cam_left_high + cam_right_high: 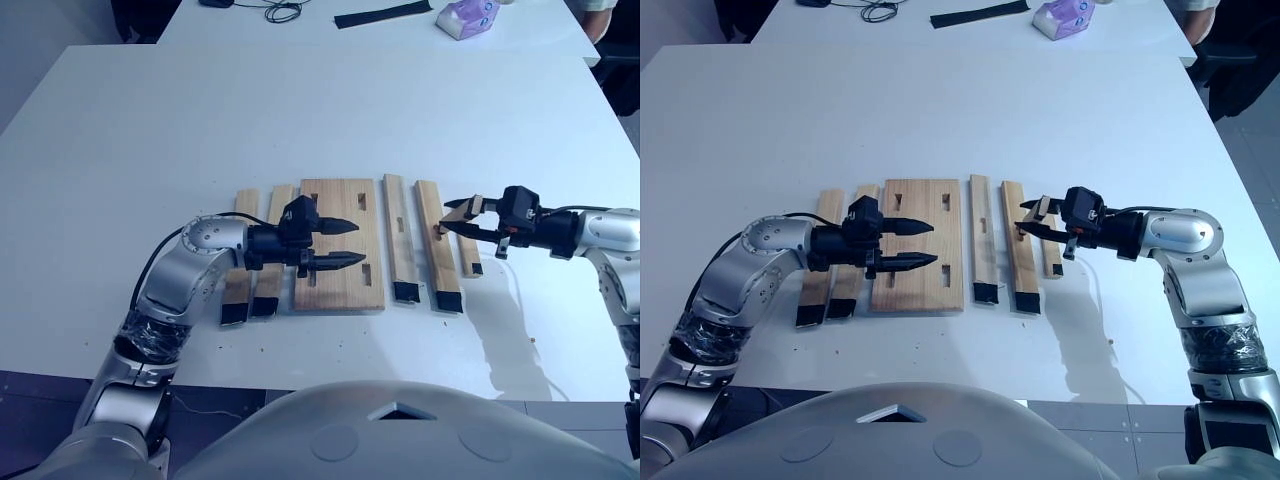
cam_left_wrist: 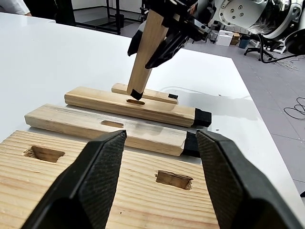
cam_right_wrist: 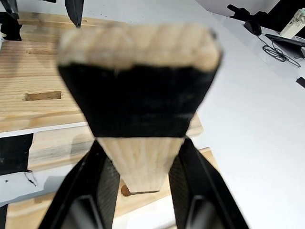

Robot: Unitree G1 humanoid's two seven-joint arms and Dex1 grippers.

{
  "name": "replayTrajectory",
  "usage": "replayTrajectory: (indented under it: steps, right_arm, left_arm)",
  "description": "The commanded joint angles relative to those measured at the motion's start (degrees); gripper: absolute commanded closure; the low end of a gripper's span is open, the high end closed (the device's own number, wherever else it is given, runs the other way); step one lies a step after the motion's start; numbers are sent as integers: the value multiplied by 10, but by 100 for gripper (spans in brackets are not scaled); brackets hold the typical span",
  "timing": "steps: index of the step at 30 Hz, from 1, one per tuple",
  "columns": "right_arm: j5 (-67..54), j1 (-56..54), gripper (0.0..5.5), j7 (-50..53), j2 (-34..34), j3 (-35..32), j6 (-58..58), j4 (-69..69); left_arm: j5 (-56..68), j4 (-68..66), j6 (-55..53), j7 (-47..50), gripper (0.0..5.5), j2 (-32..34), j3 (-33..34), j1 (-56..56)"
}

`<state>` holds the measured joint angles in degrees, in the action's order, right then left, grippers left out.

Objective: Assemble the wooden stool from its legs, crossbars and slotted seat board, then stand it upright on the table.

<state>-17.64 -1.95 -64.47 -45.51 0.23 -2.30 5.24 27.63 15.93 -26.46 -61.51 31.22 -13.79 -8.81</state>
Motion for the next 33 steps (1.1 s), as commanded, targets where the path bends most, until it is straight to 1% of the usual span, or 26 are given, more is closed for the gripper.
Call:
replayTrajectory:
  steps: [1,7,17,20,33]
  right_arm:
    - [8,22,420,3,5,5,6,5]
    - [9,53,420,3,3,10,11,10]
    - [-41,55,420,-51,-50,2,-57,33]
    - [-44,50,420,-59,-57,6,-66,30]
    - [-14,60,420,-82,-52,77,-46,33]
  left_arm:
    - [6,5,-10,-7,277,9,4,-12]
    - [12,3,-15,-13,277,14,6,-17]
    - [13,16,-20,-1,277,7,9,-8]
    - [14,20,-22,1,277,5,8,-5]
    - [17,19,-29,-17,277,15,3,-14]
